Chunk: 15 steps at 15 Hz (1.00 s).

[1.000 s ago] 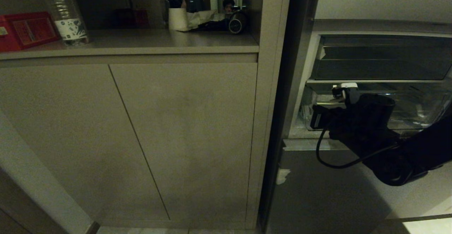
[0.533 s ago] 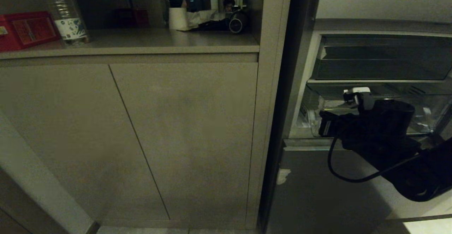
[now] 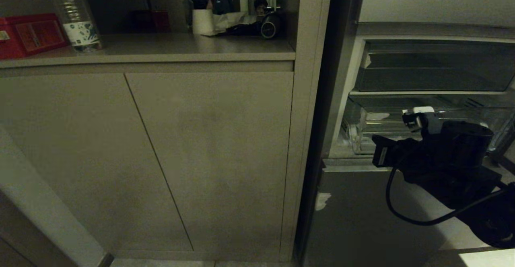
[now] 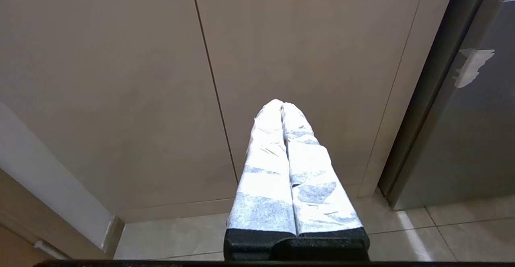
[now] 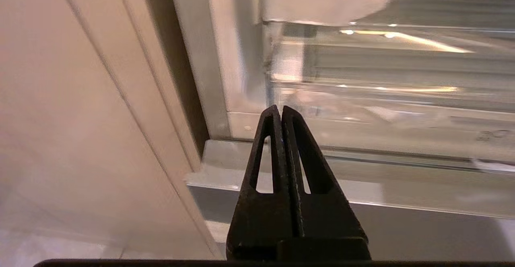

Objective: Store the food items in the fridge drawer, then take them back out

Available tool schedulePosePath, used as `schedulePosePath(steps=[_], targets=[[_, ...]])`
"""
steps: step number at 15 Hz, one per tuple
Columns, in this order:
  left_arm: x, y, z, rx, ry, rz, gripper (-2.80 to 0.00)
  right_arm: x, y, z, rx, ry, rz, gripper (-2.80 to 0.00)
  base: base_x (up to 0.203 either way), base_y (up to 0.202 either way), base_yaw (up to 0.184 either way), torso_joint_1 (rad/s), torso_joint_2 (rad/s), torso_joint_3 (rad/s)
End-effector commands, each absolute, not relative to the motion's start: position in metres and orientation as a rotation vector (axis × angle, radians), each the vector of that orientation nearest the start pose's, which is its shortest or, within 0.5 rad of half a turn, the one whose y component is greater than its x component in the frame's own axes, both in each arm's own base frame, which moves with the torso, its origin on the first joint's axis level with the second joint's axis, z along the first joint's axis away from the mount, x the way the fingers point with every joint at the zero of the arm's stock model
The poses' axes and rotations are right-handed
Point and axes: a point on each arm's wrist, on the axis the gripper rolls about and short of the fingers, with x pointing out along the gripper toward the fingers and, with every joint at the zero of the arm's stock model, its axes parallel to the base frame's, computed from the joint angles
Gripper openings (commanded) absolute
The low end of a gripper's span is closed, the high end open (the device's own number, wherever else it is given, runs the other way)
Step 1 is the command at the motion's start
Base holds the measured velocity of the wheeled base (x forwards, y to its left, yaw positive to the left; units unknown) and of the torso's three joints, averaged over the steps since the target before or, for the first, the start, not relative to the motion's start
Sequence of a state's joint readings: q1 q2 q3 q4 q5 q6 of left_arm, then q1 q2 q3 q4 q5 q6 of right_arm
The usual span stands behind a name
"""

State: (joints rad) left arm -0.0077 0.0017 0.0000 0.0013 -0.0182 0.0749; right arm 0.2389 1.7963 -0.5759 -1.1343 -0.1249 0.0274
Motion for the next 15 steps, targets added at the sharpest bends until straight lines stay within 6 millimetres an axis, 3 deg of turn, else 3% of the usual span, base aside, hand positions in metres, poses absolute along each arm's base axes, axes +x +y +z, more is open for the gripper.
schedulePosePath(steps=[1,2,3,7,10,12,15], targets=[[-0.023,0.0,0.075,0.075,0.004,-0.026,-2.8,0.285,0.067,0.15,0.014,0.07,0.113,-2.8,0.0,0.0,0.0,0.0,0.0,0.0],[-0.023,0.0,0.076,0.075,0.002,-0.026,-2.8,0.28,0.066,0.153,0.014,0.063,0.113,-2.8,0.0,0.0,0.0,0.0,0.0,0.0],[-0.023,0.0,0.075,0.075,0.004,-0.026,-2.8,0.276,0.064,0.157,0.018,0.052,0.114,0.0,0.0,0.0,0.0,0.0,0.0,0.0],[-0.023,0.0,0.075,0.075,0.004,-0.026,-2.8,0.262,0.059,0.191,0.035,-0.067,0.107,0.0,0.0,0.0,0.0,0.0,0.0,0.0],[-0.023,0.0,0.075,0.075,0.003,-0.026,-2.8,0.254,0.057,0.199,0.031,-0.051,0.105,0.0,0.0,0.0,0.0,0.0,0.0,0.0],[-0.023,0.0,0.076,0.075,0.003,-0.026,-2.8,0.239,0.053,0.206,0.028,-0.036,0.107,0.0,0.0,0.0,0.0,0.0,0.0,0.0],[-0.023,0.0,0.076,0.075,0.002,-0.026,-2.8,0.201,0.044,0.221,0.018,0.028,0.121,0.0,0.0,0.0,0.0,0.0,0.0,0.0]])
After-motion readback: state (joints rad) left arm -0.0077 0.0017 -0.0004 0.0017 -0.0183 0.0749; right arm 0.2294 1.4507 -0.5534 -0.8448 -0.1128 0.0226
